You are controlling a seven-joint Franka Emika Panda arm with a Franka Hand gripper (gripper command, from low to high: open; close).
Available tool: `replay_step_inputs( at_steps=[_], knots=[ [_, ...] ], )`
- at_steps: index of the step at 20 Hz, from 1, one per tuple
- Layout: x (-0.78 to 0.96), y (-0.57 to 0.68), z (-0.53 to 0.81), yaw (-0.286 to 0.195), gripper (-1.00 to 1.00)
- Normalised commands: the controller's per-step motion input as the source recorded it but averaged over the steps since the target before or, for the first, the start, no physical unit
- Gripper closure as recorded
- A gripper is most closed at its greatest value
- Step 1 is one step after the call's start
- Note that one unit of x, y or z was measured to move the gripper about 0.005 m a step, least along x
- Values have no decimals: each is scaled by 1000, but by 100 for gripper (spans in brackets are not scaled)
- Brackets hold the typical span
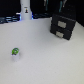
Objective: Open the kcup holder, insert the kcup into the holder, and close the kcup holder
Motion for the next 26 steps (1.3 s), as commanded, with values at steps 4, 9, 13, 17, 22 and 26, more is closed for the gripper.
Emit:
replay_step_inputs(
  at_steps=[4, 9, 13, 17, 22, 26],
  knots=[
    [-276, 704, -152, -193, -100],
    [-262, 699, -244, -187, -100],
    [-231, 581, -331, -182, -100],
    [-195, 437, -378, -172, -100],
    [-76, 199, -381, -122, -100],
    [-8, 62, -138, -44, -100]
  ],
)
